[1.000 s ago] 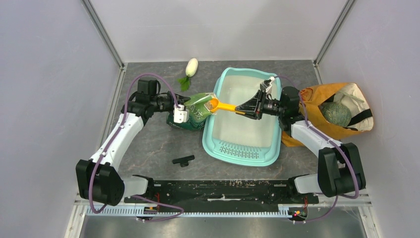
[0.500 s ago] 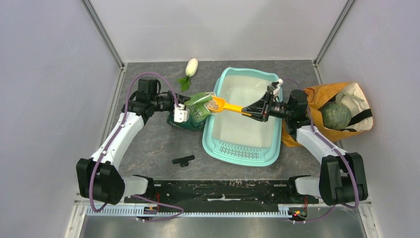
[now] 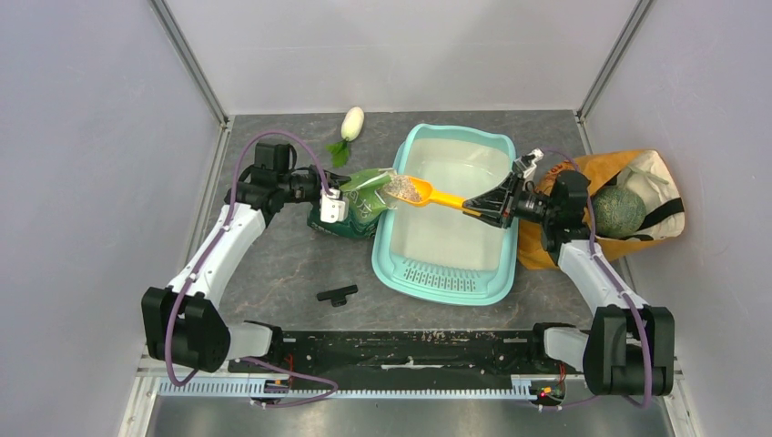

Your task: Fill the litter box with clean litter

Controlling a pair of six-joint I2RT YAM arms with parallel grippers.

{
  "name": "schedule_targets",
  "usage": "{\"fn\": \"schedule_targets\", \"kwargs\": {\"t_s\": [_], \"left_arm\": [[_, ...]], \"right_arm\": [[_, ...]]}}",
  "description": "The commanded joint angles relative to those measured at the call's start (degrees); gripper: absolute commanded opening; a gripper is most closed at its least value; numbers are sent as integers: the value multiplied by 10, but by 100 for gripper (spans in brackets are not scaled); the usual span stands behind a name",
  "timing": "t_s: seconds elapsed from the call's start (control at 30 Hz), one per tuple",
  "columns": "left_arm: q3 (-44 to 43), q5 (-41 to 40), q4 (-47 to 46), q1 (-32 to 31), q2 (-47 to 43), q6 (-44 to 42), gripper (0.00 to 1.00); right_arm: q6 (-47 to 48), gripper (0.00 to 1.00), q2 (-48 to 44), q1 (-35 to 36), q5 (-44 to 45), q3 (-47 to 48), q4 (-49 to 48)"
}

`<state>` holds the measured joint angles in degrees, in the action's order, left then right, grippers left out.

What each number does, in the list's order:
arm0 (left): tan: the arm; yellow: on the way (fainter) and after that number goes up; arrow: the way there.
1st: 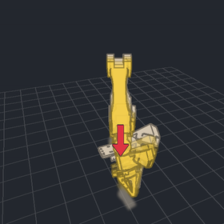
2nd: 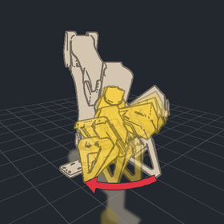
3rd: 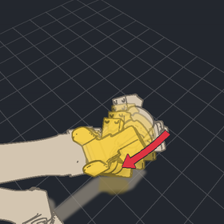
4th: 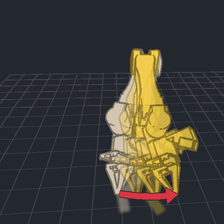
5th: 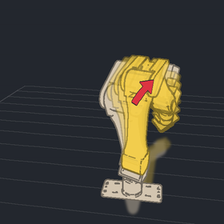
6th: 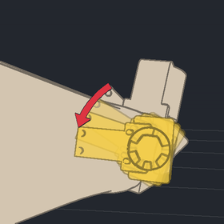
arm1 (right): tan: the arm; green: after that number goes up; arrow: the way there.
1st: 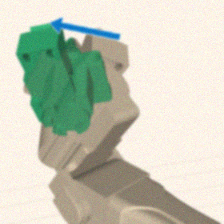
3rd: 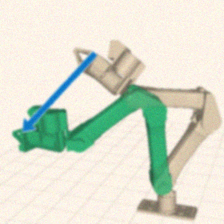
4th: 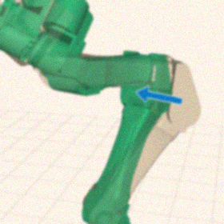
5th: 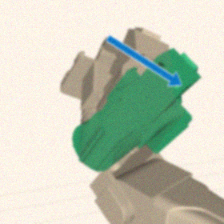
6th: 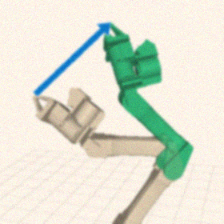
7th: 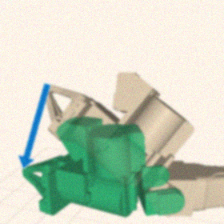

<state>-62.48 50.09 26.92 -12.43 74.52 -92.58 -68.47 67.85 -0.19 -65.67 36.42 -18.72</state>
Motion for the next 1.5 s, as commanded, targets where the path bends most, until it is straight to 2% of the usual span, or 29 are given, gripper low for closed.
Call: {"fn": "schedule_targets", "kwargs": {"t_s": [0.0, 0.2, 0.3, 0.43, 0.53, 0.67, 0.97, 1.17, 1.3, 1.47], "left_arm": [[-41, 55, -64, -11, -5, -13, 2], [-42, 54, -64, -14, -2, -14, 2], [-44, 54, -64, -15, 0, -14, 2], [-43, 53, -64, -15, -1, -15, 2], [-41, 53, -64, -16, -4, -16, 2], [-40, 53, -64, -18, -5, -17, 2], [-32, 51, -64, -19, -10, -26, 2], [-28, 54, -64, -19, -10, -33, 2], [-26, 54, -64, -19, -12, -36, 2], [-20, 51, -64, -19, -16, -36, 2]], "right_arm": [[25, 0, -29, -34, -39, -3, 24], [54, 0, -45, -89, -71, 2, 69], [99, 0, -45, -120, -86, 22, 131], [241, 0, -27, -156, -83, 80, 299], [407, 0, -11, -159, -28, 151, 482], [508, 0, 4, -156, 69, 214, 605], [580, 0, 11, -58, 326, 298, 676], [658, 0, 5, 56, 489, 344, 708], [714, 0, 16, 107, 534, 380, 730], [730, 0, 38, 117, 522, 442, 763]]}}
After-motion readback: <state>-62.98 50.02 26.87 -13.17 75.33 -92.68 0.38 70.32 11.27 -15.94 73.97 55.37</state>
